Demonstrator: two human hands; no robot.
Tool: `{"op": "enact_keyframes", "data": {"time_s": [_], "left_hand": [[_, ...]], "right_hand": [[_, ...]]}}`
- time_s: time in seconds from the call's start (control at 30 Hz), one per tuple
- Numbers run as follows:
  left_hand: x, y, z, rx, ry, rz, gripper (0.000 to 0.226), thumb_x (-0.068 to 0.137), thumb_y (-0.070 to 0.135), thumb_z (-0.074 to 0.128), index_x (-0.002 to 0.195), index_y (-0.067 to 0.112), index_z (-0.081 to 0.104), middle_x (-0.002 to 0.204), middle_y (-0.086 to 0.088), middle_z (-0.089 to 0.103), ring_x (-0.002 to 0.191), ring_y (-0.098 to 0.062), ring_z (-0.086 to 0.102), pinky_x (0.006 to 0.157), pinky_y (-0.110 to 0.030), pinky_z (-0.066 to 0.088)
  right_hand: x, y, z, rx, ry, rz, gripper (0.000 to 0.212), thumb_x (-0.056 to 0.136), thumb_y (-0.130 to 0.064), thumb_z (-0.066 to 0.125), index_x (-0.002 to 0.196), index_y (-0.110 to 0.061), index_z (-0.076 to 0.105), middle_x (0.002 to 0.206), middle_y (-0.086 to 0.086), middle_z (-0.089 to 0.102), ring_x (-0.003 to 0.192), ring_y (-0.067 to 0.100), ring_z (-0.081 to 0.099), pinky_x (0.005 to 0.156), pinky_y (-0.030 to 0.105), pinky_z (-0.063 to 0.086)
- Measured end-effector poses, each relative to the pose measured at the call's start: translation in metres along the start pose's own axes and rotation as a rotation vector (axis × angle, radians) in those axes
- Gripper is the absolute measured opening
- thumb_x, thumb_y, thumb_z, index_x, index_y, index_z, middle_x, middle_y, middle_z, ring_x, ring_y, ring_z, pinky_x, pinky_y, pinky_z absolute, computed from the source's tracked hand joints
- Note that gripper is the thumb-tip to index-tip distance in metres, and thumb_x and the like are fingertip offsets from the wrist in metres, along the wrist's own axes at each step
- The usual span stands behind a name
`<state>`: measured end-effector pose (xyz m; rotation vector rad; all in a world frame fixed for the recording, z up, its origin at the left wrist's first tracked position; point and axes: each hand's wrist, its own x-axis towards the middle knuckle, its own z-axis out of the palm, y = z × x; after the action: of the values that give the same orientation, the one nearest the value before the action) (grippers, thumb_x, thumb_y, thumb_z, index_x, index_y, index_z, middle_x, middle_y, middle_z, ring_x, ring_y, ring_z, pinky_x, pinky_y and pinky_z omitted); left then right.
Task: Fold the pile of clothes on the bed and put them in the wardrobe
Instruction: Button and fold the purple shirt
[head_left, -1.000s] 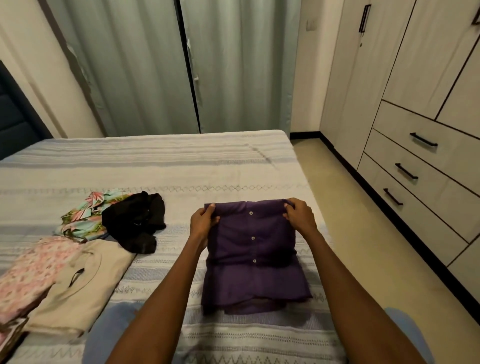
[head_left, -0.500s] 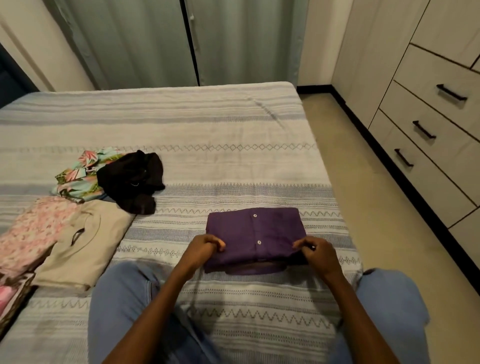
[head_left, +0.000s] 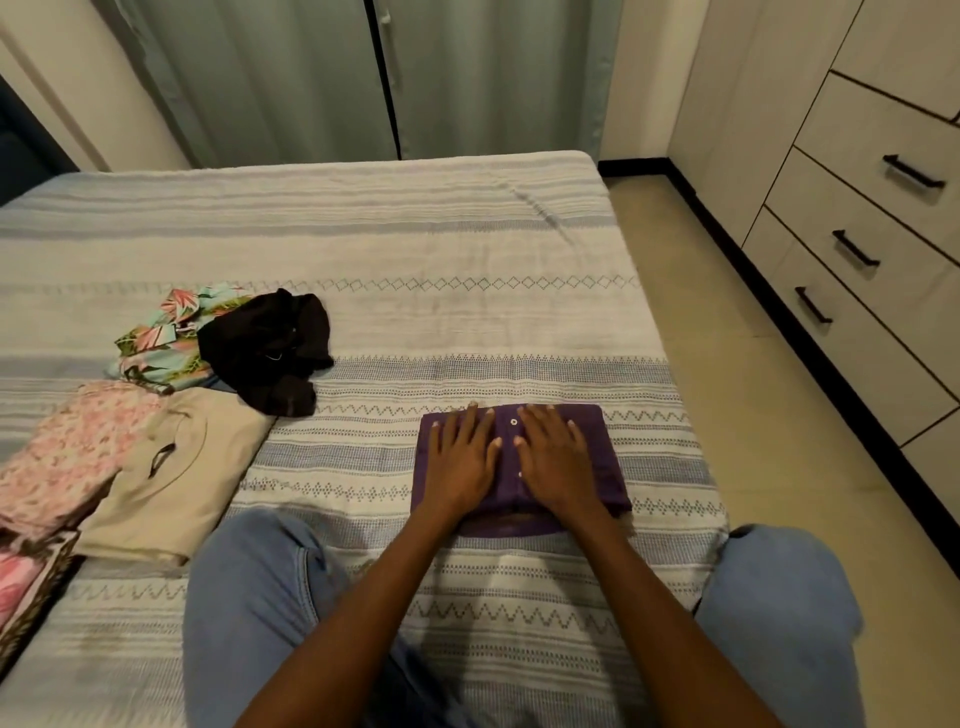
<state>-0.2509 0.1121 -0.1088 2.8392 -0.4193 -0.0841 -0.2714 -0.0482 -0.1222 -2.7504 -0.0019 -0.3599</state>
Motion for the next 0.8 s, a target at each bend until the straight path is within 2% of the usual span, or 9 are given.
{"op": "enact_keyframes", "data": {"time_s": [0.07, 0.23, 0.37, 0.43, 0.53, 0.6, 0.7, 0.73, 0.8], "left_hand": [[-0.008, -0.009, 0.028, 0.061, -0.069, 0.032, 0.082, 0.090, 0.067, -0.010, 0.159, 0.026, 0.010, 0.165, -0.001, -0.005, 0.153, -0.031, -0.001, 0.120, -0.049, -0.008], [-0.013, -0.017, 0.049, 0.094, -0.048, 0.038, 0.081, 0.090, 0.068, -0.017, 0.159, 0.029, 0.002, 0.164, -0.001, -0.009, 0.152, -0.028, -0.008, 0.118, -0.047, -0.016], [-0.015, -0.016, 0.046, 0.064, -0.039, 0.035, 0.077, 0.092, 0.067, -0.011, 0.159, 0.030, 0.001, 0.165, 0.001, -0.008, 0.153, -0.026, -0.008, 0.120, -0.046, -0.013], [-0.013, -0.015, 0.039, 0.018, -0.026, 0.009, 0.075, 0.094, 0.065, -0.003, 0.159, 0.028, 0.007, 0.167, -0.001, -0.001, 0.154, -0.024, 0.000, 0.122, -0.045, -0.005], [0.002, -0.013, 0.020, -0.042, 0.117, -0.013, 0.068, 0.097, 0.052, 0.012, 0.154, 0.021, 0.032, 0.163, -0.007, 0.025, 0.149, -0.025, 0.023, 0.120, -0.046, 0.012], [0.021, -0.018, 0.007, -0.008, 0.109, -0.004, 0.063, 0.098, 0.046, 0.021, 0.153, 0.018, 0.034, 0.161, -0.010, 0.028, 0.150, -0.027, 0.022, 0.120, -0.048, 0.010], [0.050, -0.029, -0.011, 0.056, -0.180, -0.020, 0.068, 0.097, 0.046, 0.045, 0.155, 0.018, 0.023, 0.163, -0.013, 0.022, 0.152, -0.030, 0.008, 0.121, -0.050, -0.002], [0.058, -0.031, -0.017, 0.089, -0.273, -0.016, 0.071, 0.096, 0.047, 0.051, 0.154, 0.017, 0.025, 0.160, -0.014, 0.028, 0.151, -0.031, 0.014, 0.121, -0.051, 0.001], [0.068, -0.030, -0.032, 0.213, -0.350, 0.049, 0.065, 0.092, 0.046, 0.059, 0.146, 0.015, 0.040, 0.148, -0.015, 0.043, 0.139, -0.035, 0.035, 0.116, -0.050, 0.017]], "right_hand": [[-0.017, 0.002, 0.026, -0.106, -0.119, 0.011, 0.057, 0.096, -0.044, 0.032, 0.139, -0.016, 0.057, 0.145, 0.004, 0.054, 0.135, 0.029, 0.050, 0.109, 0.056, 0.037], [-0.031, 0.008, 0.042, -0.182, -0.155, 0.017, 0.061, 0.100, -0.049, 0.027, 0.149, -0.018, 0.045, 0.154, 0.003, 0.044, 0.142, 0.029, 0.041, 0.116, 0.051, 0.017], [-0.031, 0.006, 0.040, -0.175, -0.187, 0.025, 0.062, 0.100, -0.051, 0.024, 0.150, -0.020, 0.044, 0.155, 0.002, 0.042, 0.143, 0.027, 0.039, 0.116, 0.052, 0.022], [-0.027, 0.006, 0.036, -0.103, -0.127, 0.021, 0.061, 0.100, -0.051, 0.024, 0.148, -0.020, 0.046, 0.154, 0.003, 0.044, 0.142, 0.028, 0.040, 0.115, 0.053, 0.030], [-0.004, 0.006, 0.020, 0.063, 0.044, -0.008, 0.052, 0.100, -0.038, 0.036, 0.143, -0.012, 0.051, 0.150, 0.011, 0.048, 0.137, 0.032, 0.045, 0.108, 0.050, 0.042], [0.023, 0.008, 0.007, 0.094, 0.071, -0.043, 0.051, 0.096, -0.026, 0.046, 0.144, -0.010, 0.048, 0.150, 0.013, 0.046, 0.138, 0.033, 0.044, 0.109, 0.049, 0.041], [0.056, 0.010, -0.013, 0.033, -0.258, -0.062, 0.069, 0.095, -0.028, 0.055, 0.157, -0.017, 0.025, 0.160, 0.009, 0.031, 0.149, 0.032, 0.023, 0.120, 0.052, 0.021], [0.065, 0.012, -0.016, -0.023, -0.401, -0.054, 0.077, 0.095, -0.033, 0.056, 0.159, -0.020, 0.015, 0.161, 0.008, 0.028, 0.151, 0.031, 0.018, 0.120, 0.053, 0.015], [0.078, 0.013, -0.021, -0.169, -0.579, -0.049, 0.083, 0.093, -0.041, 0.059, 0.159, -0.023, 0.011, 0.157, 0.011, 0.035, 0.146, 0.033, 0.026, 0.117, 0.054, 0.017]]}}
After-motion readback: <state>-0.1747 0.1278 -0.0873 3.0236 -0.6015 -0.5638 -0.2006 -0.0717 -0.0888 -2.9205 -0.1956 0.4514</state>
